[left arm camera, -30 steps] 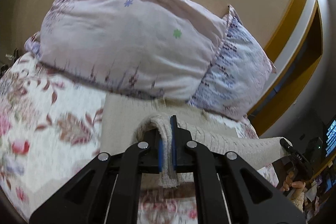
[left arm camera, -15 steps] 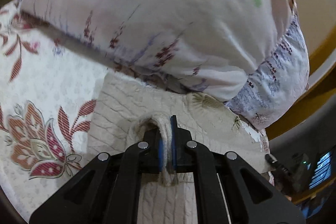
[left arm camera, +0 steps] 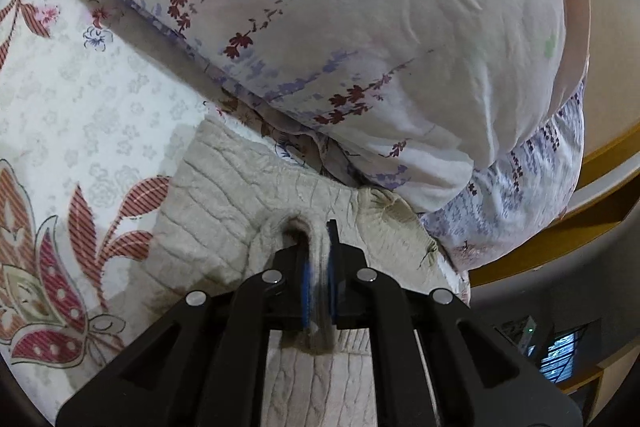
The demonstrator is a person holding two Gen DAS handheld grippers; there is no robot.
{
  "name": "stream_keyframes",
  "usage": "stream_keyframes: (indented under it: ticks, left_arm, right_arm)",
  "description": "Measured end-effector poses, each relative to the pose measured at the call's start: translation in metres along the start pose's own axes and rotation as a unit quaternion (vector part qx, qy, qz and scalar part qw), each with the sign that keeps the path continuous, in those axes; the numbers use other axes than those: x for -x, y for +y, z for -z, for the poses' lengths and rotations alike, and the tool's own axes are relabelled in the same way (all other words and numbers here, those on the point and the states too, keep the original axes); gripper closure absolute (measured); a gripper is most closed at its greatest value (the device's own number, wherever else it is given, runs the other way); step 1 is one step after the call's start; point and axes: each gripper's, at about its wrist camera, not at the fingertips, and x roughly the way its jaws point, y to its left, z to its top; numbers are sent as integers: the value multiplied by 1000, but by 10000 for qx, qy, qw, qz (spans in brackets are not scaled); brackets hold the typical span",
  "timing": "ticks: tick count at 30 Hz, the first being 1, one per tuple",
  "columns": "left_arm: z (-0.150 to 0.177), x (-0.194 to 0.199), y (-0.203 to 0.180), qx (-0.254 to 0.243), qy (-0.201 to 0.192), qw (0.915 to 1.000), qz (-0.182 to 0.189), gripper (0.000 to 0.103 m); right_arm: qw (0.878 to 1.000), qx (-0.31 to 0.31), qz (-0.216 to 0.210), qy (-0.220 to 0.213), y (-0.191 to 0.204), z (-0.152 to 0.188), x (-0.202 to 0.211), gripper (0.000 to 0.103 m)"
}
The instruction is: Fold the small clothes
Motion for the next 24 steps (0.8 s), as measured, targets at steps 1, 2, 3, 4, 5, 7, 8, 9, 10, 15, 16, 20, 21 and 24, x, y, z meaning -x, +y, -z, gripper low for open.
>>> stream_keyframes:
  ticks: [1,2,3,4,5,7,8,9,10,15,16,20,21,24]
  left_arm:
    - [-1,-1,0,48,-4,10000,21,96]
    - [-2,-1,1,93,-2,9999,50,93]
    - [-3,-1,1,126,-1,9999,85,89]
    - [-4,-3,0,165,-5,9998,133,86]
    - [-6,-3,-1,203,-10,9996,185,78]
    - [-8,-3,-3,307,-42,9990,325,66]
    - [-9,-3,-5,371,-77,9984,423,58]
    - [-10,-1,-8,398,-118,9981,459,54]
    - [-11,2,-10,390,-156,9981,458,53]
    - [-12,26,-21,101,-440,9982,402,46]
    - [-12,32,-23,0,-498,9982,344,46]
    - [-5,49,-28,-440,-590,9973,9,46]
    - [-3,51,-28,-533,-584,9968,-80,46]
    - [10,53,-31,-852,-517,9943,-392,46]
  right_arm:
    - [9999,-92,-51,37,-1,-2,-2,86]
    - [9998,-166,-107,54,-2,-4,-4,77]
    - [9995,-245,-173,68,-2,-5,-5,72]
    - [9992,-310,-227,61,-2,-7,-7,61]
    - [9989,-348,-313,13,0,-9,-7,52]
    - [9989,-303,-356,-90,7,-13,-8,45]
    - [9988,-252,-385,-158,11,-16,-7,44]
    - [9987,-221,-424,-195,15,-18,-7,44]
    - [9984,-188,-457,-261,19,-20,-4,44]
    - [9974,181,-438,-548,31,-20,21,44]
    - [9970,293,-359,-622,32,-18,29,44]
    - [9962,464,-134,-723,24,-10,51,44]
    - [9960,528,-54,-725,22,-7,55,44]
    - [9948,751,196,-656,15,4,62,50]
